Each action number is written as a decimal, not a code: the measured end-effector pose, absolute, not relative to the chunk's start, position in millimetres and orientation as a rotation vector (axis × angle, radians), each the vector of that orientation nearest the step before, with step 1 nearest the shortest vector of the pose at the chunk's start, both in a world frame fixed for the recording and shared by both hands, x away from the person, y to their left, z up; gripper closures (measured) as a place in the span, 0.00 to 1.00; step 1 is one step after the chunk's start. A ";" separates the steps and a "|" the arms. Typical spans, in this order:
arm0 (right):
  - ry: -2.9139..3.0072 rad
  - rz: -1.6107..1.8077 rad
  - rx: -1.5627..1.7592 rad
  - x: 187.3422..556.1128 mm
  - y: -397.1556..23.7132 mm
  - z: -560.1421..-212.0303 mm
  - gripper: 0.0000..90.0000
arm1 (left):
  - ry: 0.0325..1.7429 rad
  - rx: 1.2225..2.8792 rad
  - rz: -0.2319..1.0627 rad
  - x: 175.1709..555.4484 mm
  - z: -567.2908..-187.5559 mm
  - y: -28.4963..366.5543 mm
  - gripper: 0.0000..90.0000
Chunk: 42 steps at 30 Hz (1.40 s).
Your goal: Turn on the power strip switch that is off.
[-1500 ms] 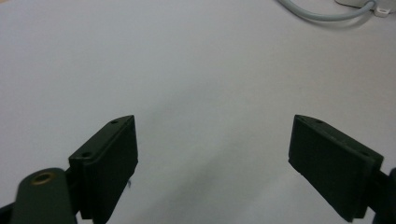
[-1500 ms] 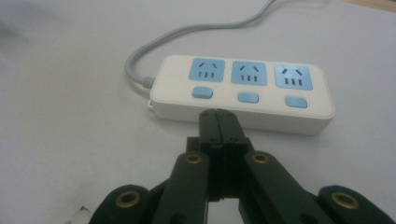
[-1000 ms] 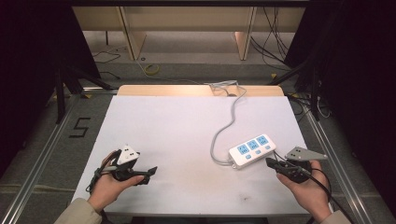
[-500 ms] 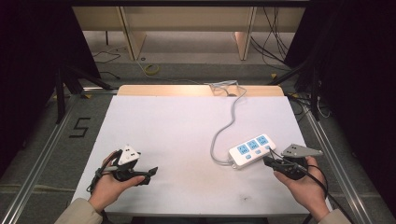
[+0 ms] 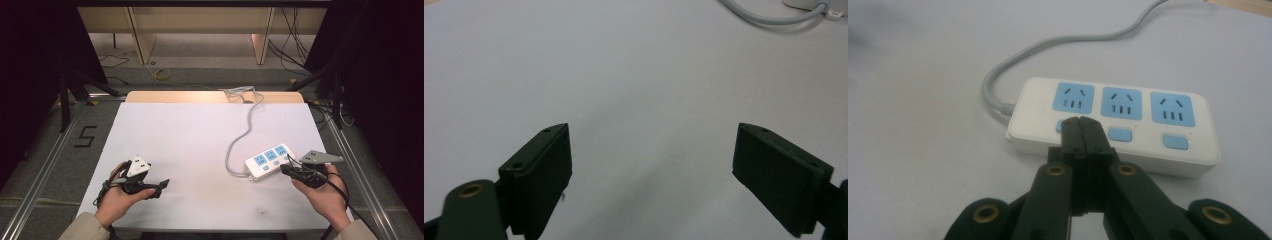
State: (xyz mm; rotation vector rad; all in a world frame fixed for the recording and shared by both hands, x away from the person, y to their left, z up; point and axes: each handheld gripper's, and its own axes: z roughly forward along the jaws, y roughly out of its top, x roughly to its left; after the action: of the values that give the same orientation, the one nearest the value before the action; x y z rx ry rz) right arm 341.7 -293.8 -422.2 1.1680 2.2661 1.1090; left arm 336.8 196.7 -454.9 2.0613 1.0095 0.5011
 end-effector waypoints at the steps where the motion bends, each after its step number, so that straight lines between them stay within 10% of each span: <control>1: 2.266 1.109 1.168 341.7 -293.8 -422.2 1.00 | 1.010 2.062 0.501 336.8 -454.9 196.7 0.17; 42: 2.321 1.082 1.174 359.4 -280.6 -421.2 1.00 | 1.000 2.069 0.507 337.1 -455.0 195.2 0.17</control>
State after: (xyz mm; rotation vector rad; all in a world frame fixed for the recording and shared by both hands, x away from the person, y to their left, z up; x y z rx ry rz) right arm 359.4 -280.6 -421.2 1.1736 2.3212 1.0820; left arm 337.1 195.2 -455.0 2.0695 1.0001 0.5071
